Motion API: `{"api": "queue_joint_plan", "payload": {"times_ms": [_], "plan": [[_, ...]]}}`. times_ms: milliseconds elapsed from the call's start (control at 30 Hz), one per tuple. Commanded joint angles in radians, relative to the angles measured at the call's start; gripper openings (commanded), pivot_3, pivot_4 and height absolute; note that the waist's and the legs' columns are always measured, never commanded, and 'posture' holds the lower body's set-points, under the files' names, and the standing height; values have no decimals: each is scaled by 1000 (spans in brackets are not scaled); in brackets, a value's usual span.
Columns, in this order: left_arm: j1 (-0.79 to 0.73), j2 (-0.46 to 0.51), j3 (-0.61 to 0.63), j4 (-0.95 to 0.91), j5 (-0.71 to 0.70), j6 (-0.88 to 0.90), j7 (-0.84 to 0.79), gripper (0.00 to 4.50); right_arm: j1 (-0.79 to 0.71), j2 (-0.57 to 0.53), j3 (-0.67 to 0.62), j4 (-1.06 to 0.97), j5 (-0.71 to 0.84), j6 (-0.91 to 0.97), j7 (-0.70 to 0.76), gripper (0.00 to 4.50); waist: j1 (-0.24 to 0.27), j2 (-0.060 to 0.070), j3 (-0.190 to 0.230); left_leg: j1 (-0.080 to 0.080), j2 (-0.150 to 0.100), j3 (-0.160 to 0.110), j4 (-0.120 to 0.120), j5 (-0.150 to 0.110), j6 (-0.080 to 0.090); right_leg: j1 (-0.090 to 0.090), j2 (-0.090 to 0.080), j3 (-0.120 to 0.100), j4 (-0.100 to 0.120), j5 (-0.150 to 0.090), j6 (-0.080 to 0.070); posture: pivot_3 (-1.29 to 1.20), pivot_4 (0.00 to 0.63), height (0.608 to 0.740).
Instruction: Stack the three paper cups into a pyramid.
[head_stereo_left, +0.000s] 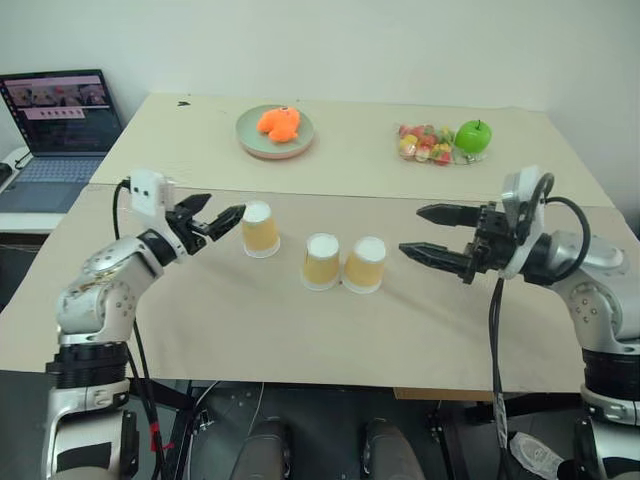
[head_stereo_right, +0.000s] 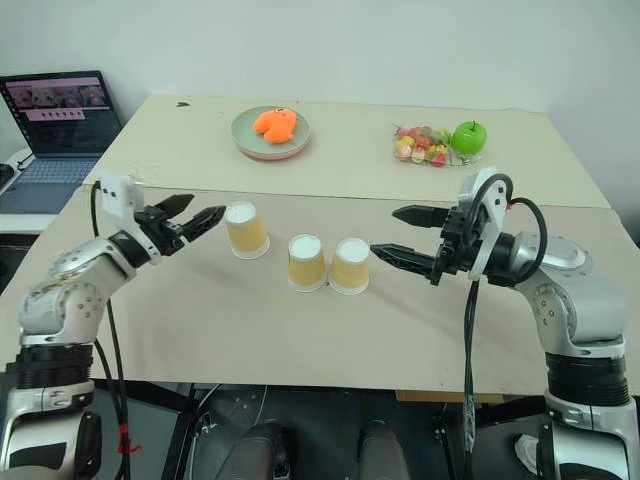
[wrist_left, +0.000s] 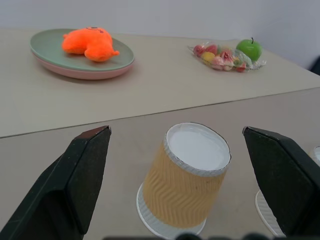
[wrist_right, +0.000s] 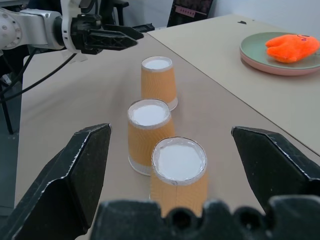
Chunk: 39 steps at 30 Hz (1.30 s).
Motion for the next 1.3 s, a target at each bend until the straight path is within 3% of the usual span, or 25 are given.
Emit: {"api": "queue_joint_plan", "payload": {"times_ms": [33, 933, 1033, 1100, 1300], "plan": [[-47, -13, -15, 20, 8, -29, -52, 4500, 10, -24, -46, -67, 36, 8, -17, 4476, 2, 0, 0, 0, 0, 0, 0, 0, 0, 0, 0, 0, 0, 0, 0, 0, 150, 676], [-144, -99, -89, 270, 172, -185, -151, 4500, 70, -24, -91, -122, 86, 3, -98, 4476, 6, 0, 0, 0, 0, 0, 1, 0, 1, 0, 0, 0, 0, 0, 1, 0, 150, 676], [-162, -107, -89, 298, 189, -203, -145, 3841, 68, -21, -90, -119, 84, -1, -104, 4500, 6, 0, 0, 0, 0, 0, 1, 0, 1, 0, 0, 0, 0, 0, 1, 0, 150, 676], [-172, -107, -95, 314, 211, -207, -129, 3126, 68, -20, -89, -119, 82, -3, -107, 4500, 6, 0, 0, 0, 0, 0, 1, 0, 1, 0, 0, 0, 0, 0, 1, 0, 150, 676], [-176, -108, -78, 305, 210, -215, -134, 3126, 67, -17, -89, -116, 88, -4, -109, 4500, 6, 0, 0, -1, 0, 0, 1, 0, 1, 0, 0, 0, 0, 0, 1, 0, 150, 676]]}}
